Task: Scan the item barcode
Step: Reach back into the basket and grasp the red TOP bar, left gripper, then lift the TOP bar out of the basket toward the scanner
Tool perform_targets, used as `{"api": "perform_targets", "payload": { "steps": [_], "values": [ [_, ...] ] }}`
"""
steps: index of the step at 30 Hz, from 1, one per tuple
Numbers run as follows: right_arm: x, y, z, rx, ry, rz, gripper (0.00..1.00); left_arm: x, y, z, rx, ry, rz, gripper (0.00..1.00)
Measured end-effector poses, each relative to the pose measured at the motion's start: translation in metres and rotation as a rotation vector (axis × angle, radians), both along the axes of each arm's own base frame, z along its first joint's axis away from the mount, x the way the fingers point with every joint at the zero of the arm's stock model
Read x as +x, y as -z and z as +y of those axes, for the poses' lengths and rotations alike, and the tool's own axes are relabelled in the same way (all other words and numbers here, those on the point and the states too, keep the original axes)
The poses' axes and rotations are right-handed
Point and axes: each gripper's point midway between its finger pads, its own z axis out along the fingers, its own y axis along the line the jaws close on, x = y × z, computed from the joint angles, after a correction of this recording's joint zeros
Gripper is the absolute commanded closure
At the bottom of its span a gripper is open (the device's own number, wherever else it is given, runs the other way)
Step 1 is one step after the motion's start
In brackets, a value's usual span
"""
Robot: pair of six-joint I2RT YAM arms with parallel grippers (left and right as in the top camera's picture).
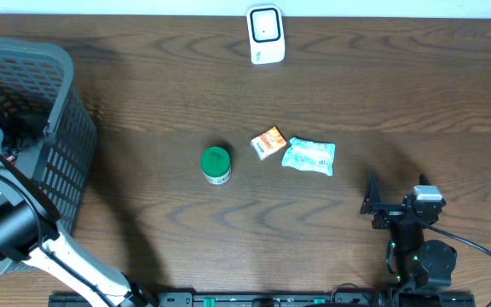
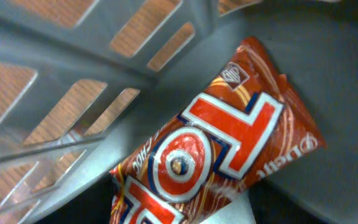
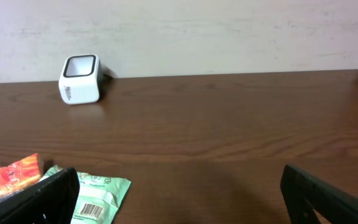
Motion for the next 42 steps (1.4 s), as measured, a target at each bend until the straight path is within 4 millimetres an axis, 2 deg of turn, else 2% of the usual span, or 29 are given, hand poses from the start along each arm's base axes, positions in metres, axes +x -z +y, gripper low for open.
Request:
{"api": "perform_targets", "payload": {
  "steps": [2,3,4,12,16,18,19,21,23,26,27,28,30,33,36,38,42],
  "values": [
    [0.0,0.0,0.0,0.0,0.0,0.0,0.01,0.001,0.001,0.001,-0.003,0.001,0.001,0.73],
    [0.0,0.0,0.0,0.0,0.0,0.0,0.01,0.001,0.002,0.0,-0.006,-0.002,0.003,0.85],
    [0.0,0.0,0.0,0.0,0.0,0.0,0.01,0.0,0.003,0.0,-0.009,-0.003,0.007,0.92],
    [0.0,0.0,0.0,0.0,0.0,0.0,0.01,-0.002,0.0,-0.001,-0.015,-0.031,0.007,0.93],
    [0.0,0.0,0.0,0.0,0.0,0.0,0.01,-0.004,-0.014,-0.014,-0.083,-0.098,-0.062,0.93],
    [0.0,0.0,0.0,0.0,0.0,0.0,0.01,0.001,-0.041,-0.023,-0.112,-0.109,-0.152,0.93],
    [0.0,0.0,0.0,0.0,0.0,0.0,0.01,0.005,-0.064,-0.027,-0.115,-0.107,-0.215,0.93],
    [0.0,0.0,0.0,0.0,0.0,0.0,0.01,0.011,-0.118,-0.035,-0.099,-0.093,-0.349,0.93],
    [0.0,0.0,0.0,0.0,0.0,0.0,0.01,0.01,-0.18,-0.047,-0.064,-0.068,-0.49,0.93],
    [0.0,0.0,0.0,0.0,0.0,0.0,0.01,-0.003,-0.263,-0.07,-0.012,-0.037,-0.673,0.93],
    [0.0,0.0,0.0,0.0,0.0,0.0,0.01,-0.008,-0.285,-0.078,-0.005,-0.026,-0.724,0.93],
    [0.0,0.0,0.0,0.0,0.0,0.0,0.01,-0.014,-0.306,-0.089,-0.007,-0.011,-0.779,0.93],
    [0.0,0.0,0.0,0.0,0.0,0.0,0.01,-0.021,-0.336,-0.113,-0.041,0.037,-0.868,0.93],
    [0.0,0.0,0.0,0.0,0.0,0.0,0.01,-0.02,-0.365,-0.161,-0.178,0.182,-0.978,0.93],
    [0.0,0.0,0.0,0.0,0.0,0.0,0.01,-0.013,-0.382,-0.234,-0.399,0.431,-1.03,0.93],
    [0.0,0.0,0.0,0.0,0.0,0.0,0.01,-0.011,-0.388,-0.293,-0.554,0.638,-1.024,0.93],
    [0.0,0.0,0.0,0.0,0.0,0.0,0.01,-0.024,-0.384,-0.395,-0.756,1.043,-0.972,0.93]
  ]
}}
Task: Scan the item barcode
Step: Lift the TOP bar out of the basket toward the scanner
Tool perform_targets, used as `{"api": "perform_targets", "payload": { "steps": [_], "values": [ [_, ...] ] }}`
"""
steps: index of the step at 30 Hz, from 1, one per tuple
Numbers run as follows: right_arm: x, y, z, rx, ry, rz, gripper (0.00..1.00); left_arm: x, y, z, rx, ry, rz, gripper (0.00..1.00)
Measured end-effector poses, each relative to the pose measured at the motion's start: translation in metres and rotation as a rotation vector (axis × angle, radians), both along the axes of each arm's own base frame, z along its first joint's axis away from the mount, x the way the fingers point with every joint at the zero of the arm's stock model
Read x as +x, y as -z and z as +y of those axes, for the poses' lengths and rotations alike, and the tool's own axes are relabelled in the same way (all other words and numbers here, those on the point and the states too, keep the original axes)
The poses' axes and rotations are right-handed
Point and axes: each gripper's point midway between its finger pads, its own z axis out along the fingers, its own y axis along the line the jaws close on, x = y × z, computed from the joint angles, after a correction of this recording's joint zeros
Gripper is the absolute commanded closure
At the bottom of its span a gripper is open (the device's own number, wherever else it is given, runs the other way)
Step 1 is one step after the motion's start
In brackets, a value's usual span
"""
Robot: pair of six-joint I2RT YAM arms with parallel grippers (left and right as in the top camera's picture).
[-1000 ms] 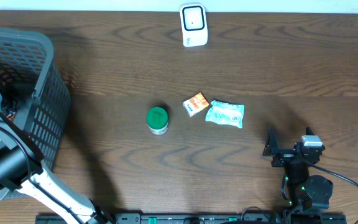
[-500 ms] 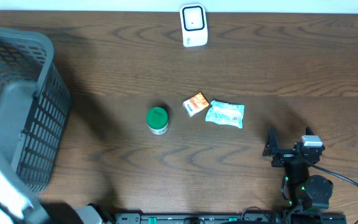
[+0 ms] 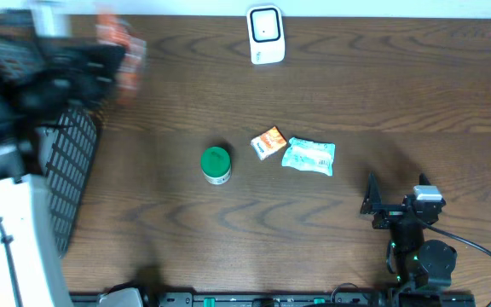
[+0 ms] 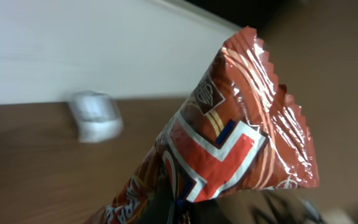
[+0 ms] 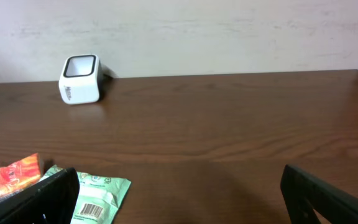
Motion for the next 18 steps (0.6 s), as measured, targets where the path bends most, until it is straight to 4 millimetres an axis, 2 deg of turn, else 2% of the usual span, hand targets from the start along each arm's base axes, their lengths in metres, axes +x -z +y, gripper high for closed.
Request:
{"api": "perform_targets", "payload": {
  "steps": [3,6,10,15,18],
  "values": [
    [0.0,0.0,0.0,0.0,0.0,0.0,0.01,-0.01,0.017,-0.055,0.024,0.24,-0.049,0.93],
    [0.0,0.0,0.0,0.0,0.0,0.0,0.01,-0.013,0.035,-0.089,0.03,0.407,-0.091,0.93],
    [0.0,0.0,0.0,0.0,0.0,0.0,0.01,-0.013,0.053,-0.11,-0.016,0.578,-0.155,0.93],
    [0.0,0.0,0.0,0.0,0.0,0.0,0.01,-0.003,0.076,-0.12,-0.056,0.653,-0.159,0.93],
    [0.0,0.0,0.0,0.0,0.0,0.0,0.01,-0.003,0.081,-0.126,-0.063,0.682,-0.172,0.93]
  ]
}}
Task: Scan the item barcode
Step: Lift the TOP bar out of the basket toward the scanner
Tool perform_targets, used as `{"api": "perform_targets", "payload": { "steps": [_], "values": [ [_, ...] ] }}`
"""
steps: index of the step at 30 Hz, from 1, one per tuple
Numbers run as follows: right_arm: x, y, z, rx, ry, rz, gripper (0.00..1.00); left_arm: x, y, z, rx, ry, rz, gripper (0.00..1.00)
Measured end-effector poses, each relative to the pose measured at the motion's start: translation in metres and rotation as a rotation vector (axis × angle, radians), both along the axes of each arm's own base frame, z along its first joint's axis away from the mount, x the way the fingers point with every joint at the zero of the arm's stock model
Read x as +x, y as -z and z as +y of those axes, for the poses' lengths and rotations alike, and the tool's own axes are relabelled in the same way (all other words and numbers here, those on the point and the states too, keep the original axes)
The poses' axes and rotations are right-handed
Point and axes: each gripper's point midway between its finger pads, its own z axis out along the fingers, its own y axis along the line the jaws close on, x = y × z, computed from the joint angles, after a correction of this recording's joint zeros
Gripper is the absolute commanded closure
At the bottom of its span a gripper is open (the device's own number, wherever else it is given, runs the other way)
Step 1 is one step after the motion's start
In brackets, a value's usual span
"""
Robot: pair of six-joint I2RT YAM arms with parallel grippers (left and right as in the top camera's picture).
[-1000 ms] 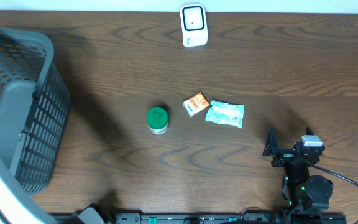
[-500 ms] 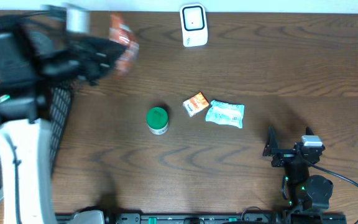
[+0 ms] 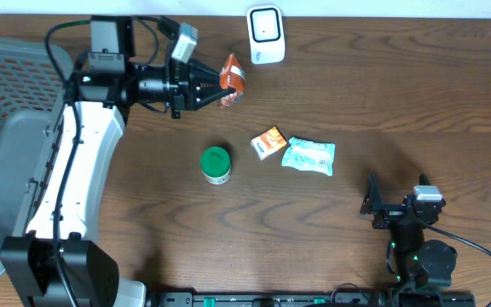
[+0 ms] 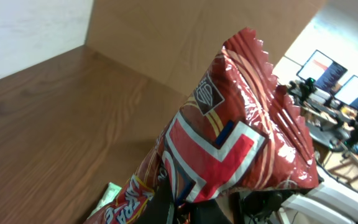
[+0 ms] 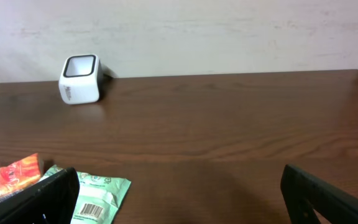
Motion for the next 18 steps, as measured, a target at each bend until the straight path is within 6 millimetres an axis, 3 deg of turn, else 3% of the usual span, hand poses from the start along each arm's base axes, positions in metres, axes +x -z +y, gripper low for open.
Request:
{"api": "perform_targets", "payload": {
  "steps": [18],
  "values": [
    [0.0,0.0,0.0,0.0,0.0,0.0,0.01,-0.017,-0.027,-0.047,-0.065,0.159,-0.359,0.93]
  ]
}}
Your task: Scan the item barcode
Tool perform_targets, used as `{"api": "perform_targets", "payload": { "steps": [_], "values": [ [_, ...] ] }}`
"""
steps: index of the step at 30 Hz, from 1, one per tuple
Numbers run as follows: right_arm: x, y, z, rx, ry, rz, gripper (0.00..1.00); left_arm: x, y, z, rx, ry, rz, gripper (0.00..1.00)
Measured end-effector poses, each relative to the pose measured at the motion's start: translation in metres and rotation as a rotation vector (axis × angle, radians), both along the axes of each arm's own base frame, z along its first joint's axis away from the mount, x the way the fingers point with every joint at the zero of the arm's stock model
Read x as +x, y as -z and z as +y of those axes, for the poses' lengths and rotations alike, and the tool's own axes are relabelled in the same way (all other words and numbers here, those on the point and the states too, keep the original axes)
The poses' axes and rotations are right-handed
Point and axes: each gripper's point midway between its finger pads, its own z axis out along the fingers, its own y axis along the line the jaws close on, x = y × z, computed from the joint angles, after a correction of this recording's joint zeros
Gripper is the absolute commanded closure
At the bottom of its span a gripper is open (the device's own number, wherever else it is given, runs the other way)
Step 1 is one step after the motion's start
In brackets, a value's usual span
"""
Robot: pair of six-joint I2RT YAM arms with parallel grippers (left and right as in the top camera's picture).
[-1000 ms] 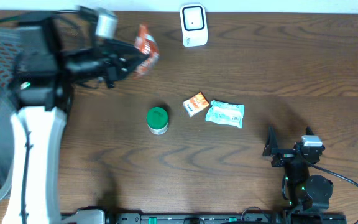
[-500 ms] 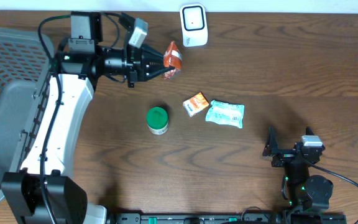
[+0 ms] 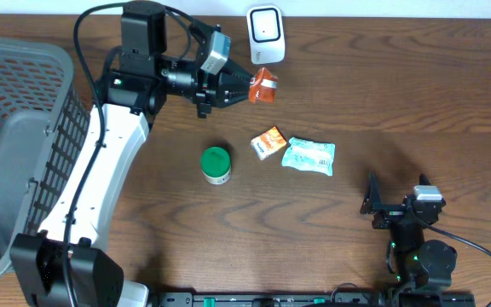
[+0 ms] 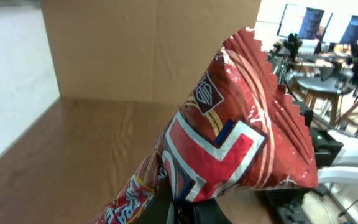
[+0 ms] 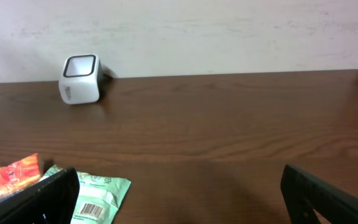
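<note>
My left gripper [image 3: 244, 88] is shut on a red snack packet [image 3: 265, 86], held in the air just below the white barcode scanner [image 3: 265, 33] at the table's back edge. In the left wrist view the red packet [image 4: 229, 143] fills the frame, with the dark fingers [image 4: 194, 208] pinching its lower part. The scanner [image 5: 79, 79] also shows in the right wrist view. My right gripper [image 5: 179, 199] rests open at the front right, nothing between its fingers.
A grey basket [image 3: 15, 153] stands at the left. A green-lidded jar [image 3: 216, 164], a small orange packet [image 3: 268, 142] and a light green packet [image 3: 309, 156] lie mid-table. The green packet [image 5: 98, 196] shows a barcode in the right wrist view.
My left gripper has carried the red packet to the right, from left of the scanner to just below it. The right arm has not moved.
My left gripper was down in the basket at the red packet. Then it held the packet up above the basket's far corner. After that it was over the table left of the scanner, and now just under the scanner. The right gripper stayed open and still.
</note>
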Motion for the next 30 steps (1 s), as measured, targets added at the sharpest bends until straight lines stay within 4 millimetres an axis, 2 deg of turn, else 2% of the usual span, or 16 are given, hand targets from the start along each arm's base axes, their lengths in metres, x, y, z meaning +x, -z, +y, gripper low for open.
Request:
{"api": "perform_targets", "payload": {
  "steps": [9,18,26,30],
  "values": [
    [0.0,0.0,0.0,0.0,0.0,0.0,0.01,0.004,-0.018,-0.004,-0.036,0.008,-0.137,0.93],
    [0.0,0.0,0.0,0.0,0.0,0.0,0.01,0.007,-0.053,-0.003,-0.095,0.006,-0.337,0.93],
    [0.0,0.0,0.0,0.0,0.0,0.0,0.01,0.02,-0.059,0.018,-0.078,-0.058,-0.231,0.93],
    [0.0,0.0,0.0,0.0,0.0,0.0,0.01,0.022,-0.059,0.022,-0.074,-0.068,-0.204,0.93]
  ]
}}
